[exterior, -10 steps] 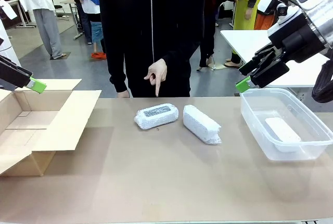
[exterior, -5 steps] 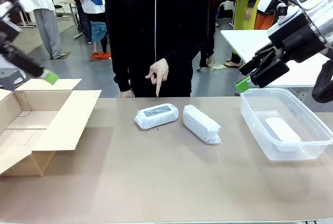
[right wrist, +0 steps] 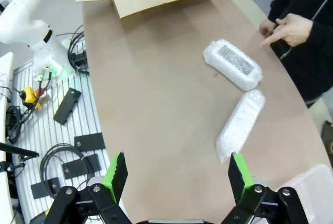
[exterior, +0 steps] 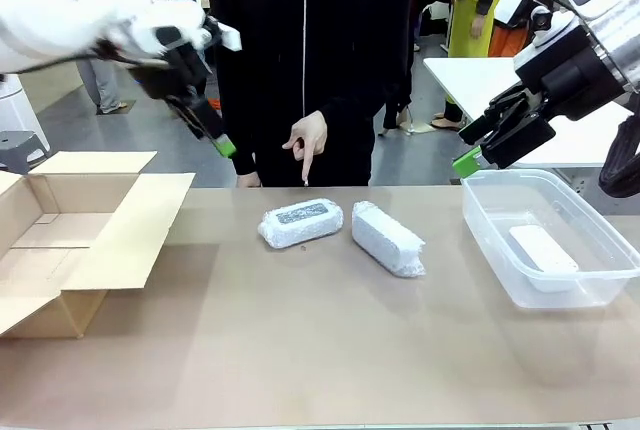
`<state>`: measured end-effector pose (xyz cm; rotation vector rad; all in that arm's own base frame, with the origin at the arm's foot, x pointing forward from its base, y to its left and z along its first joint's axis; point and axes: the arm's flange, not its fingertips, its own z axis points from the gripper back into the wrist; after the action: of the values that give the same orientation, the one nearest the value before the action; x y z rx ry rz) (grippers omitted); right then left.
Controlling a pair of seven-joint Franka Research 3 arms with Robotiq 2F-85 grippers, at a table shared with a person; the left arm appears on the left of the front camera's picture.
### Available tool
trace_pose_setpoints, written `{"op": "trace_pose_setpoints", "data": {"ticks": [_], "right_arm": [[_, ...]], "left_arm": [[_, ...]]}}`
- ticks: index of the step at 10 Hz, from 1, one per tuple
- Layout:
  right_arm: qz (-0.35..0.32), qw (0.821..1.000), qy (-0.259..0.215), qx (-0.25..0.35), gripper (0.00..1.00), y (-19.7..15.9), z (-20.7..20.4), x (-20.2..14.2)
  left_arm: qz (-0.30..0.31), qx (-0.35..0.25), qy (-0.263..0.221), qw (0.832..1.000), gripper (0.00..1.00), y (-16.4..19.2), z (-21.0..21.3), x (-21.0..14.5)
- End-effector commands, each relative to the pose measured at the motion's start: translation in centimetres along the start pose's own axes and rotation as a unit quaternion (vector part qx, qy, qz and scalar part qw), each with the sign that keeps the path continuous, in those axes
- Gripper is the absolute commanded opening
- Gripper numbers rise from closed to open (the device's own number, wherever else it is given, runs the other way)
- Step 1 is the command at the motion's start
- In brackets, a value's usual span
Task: Separate and place wrapped and unwrapped clocks.
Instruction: Pick up the Digital clock indicated by the person.
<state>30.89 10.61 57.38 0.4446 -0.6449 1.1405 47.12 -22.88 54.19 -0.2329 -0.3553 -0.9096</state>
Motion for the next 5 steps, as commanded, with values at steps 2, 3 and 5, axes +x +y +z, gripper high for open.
{"op": "trace_pose_setpoints", "data": {"ticks": [2,3,5], "right_arm": [[0.002,1.0,-0.009,0.011,1.0,-0.1,-0.1,0.0],[0.002,1.0,-0.009,0.011,1.0,-0.1,-0.1,0.0],[0.002,1.0,-0.009,0.011,1.0,-0.1,-0.1,0.0]], "left_arm": [[-0.024,0.0,-0.004,1.0,1.0,-0.1,-2.6,1.3],[-0.038,-0.006,-0.015,0.999,1.0,-0.1,-3.0,1.3],[-0.009,-0.003,0.017,1.0,1.0,-0.2,-3.8,1.5]]}}
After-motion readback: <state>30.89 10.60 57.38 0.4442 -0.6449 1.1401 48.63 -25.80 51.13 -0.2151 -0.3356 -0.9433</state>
